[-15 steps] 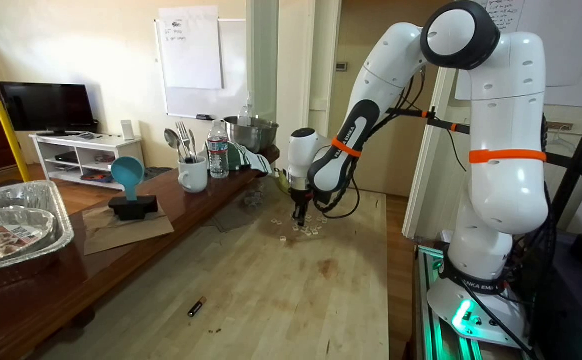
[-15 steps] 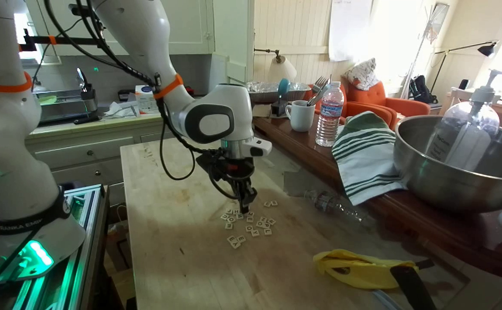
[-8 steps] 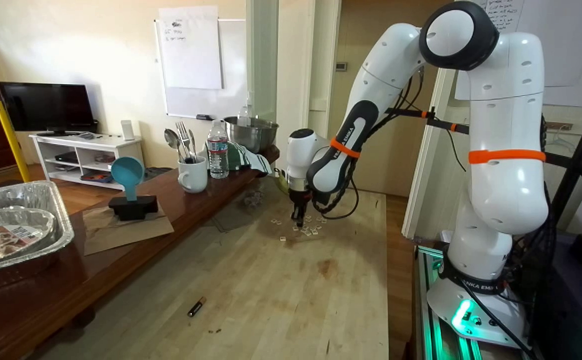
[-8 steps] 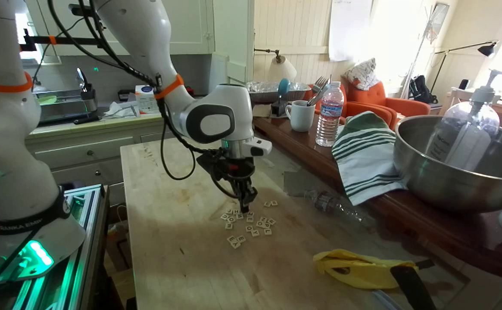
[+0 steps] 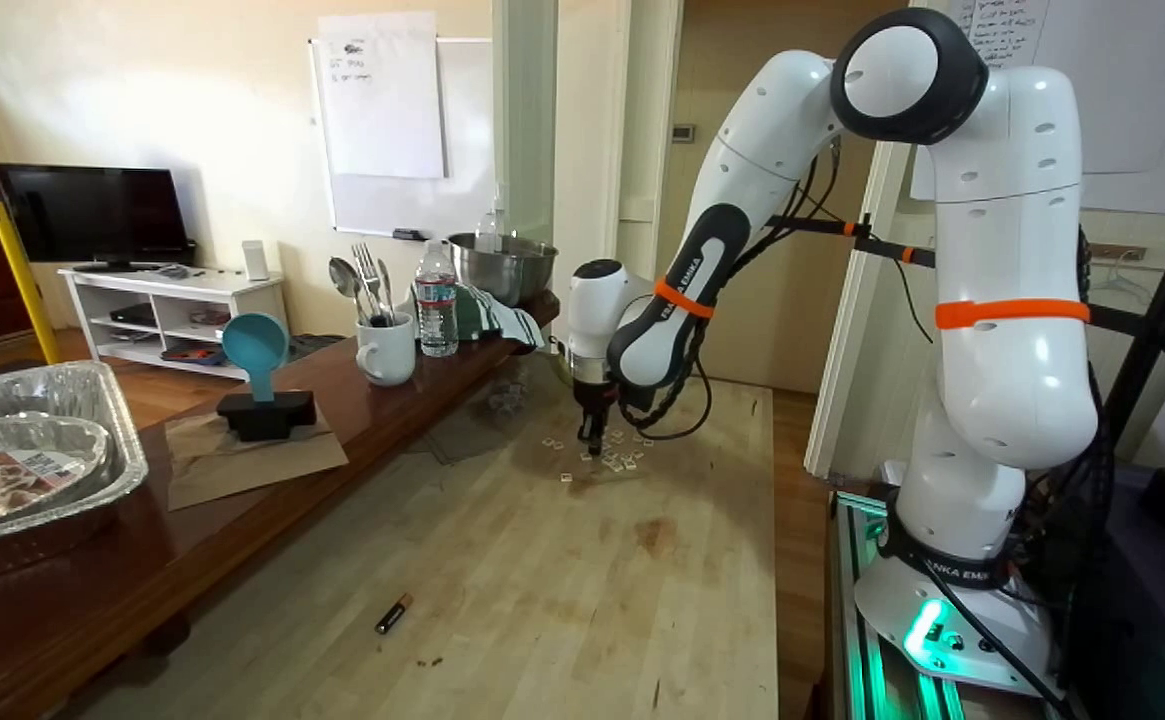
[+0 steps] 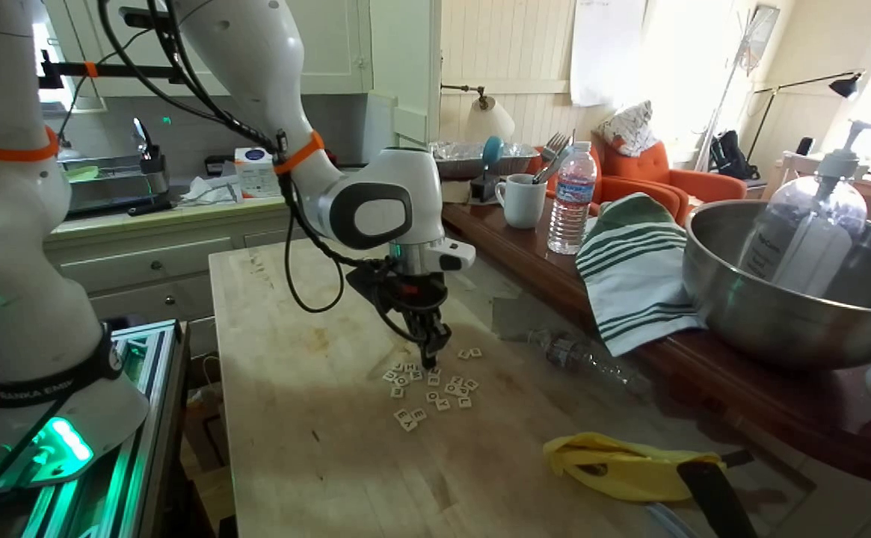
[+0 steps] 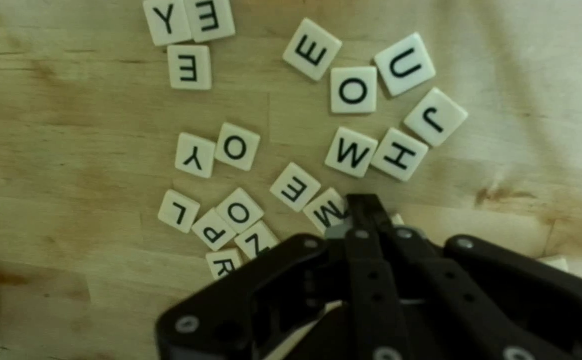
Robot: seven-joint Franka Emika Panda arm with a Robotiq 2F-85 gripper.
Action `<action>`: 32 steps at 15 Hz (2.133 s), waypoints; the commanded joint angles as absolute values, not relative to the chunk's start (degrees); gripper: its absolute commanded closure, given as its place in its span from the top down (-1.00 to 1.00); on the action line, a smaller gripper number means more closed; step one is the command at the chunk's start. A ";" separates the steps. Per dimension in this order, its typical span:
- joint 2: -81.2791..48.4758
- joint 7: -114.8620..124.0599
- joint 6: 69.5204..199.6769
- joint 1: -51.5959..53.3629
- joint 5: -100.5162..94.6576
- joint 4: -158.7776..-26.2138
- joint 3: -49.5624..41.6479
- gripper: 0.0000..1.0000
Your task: Spell the word tame using the tile letters
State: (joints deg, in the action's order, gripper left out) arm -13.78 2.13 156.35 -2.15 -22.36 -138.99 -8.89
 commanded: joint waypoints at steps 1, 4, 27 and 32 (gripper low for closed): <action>-16.24 0.85 156.01 -1.85 -20.24 -137.51 -7.55 -1.00; -16.65 -0.08 155.01 -1.73 -18.76 -137.33 -6.24 -1.00; -14.29 0.60 151.10 0.56 -18.23 -136.78 -5.31 -1.00; -13.64 1.12 153.23 1.02 -23.95 -137.43 -6.23 -1.00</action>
